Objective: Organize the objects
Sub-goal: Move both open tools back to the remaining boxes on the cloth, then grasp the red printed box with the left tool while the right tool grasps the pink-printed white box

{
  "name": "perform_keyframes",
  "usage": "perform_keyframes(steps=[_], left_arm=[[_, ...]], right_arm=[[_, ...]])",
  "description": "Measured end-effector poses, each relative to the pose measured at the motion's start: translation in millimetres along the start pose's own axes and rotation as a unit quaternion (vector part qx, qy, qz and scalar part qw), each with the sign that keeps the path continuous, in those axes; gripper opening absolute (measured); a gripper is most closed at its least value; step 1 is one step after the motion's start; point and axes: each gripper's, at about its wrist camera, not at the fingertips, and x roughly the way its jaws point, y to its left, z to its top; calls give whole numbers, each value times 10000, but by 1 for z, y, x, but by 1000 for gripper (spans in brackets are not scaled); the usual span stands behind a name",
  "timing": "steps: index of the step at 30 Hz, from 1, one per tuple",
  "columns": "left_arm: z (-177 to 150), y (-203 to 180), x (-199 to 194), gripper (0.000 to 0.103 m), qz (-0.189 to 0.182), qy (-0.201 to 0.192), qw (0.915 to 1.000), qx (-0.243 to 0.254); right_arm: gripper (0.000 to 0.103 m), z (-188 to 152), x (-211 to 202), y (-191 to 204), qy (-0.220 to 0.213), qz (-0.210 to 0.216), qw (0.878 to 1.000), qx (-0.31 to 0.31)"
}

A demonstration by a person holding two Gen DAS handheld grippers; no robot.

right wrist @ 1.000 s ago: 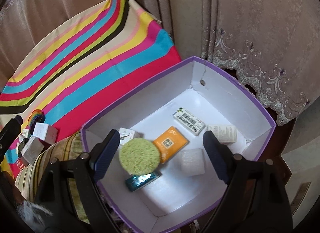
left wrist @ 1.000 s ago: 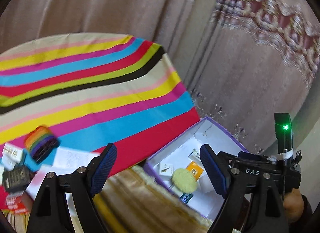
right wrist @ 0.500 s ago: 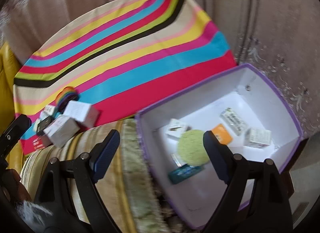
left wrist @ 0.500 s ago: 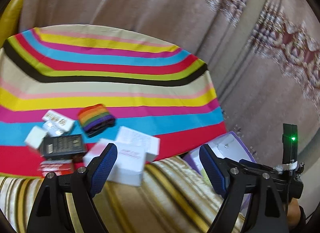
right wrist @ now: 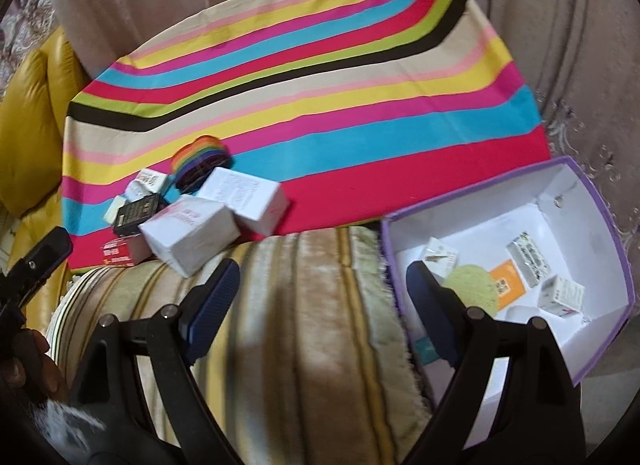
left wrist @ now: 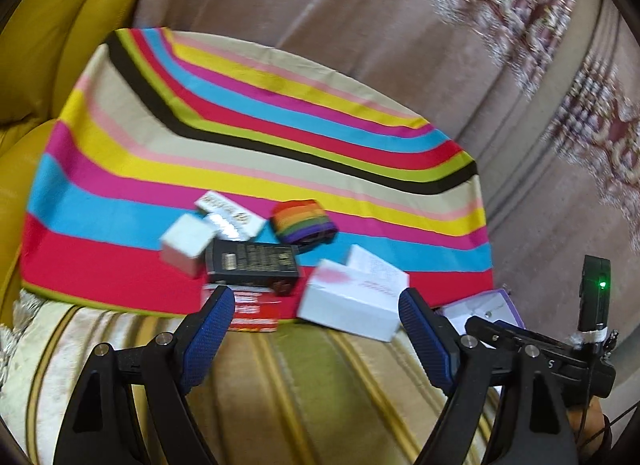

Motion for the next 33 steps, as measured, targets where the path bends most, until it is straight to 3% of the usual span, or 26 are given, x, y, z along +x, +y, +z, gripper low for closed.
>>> perform_keyframes(steps=[7, 13, 21, 27, 33], left_arm=[[-1, 26, -3, 85, 224, -7, 9996, -157], [0, 43, 1, 85, 184, 110, 9991, -378], [2, 58, 6, 85, 347, 242, 9984, -373], [3, 61, 22, 86, 402, 697, 9964, -257], [5, 42, 48, 87, 663, 1275, 9893, 269]], right_arm=[[87, 3, 13, 34, 139, 288, 9989, -341], [87, 6, 25, 57, 351, 521, 9973, -368], [90, 9, 38, 95, 446, 584, 9952, -646], [90, 11, 51, 112, 579, 533, 9939, -773], [90, 16, 57, 118, 618, 438, 9951, -636]])
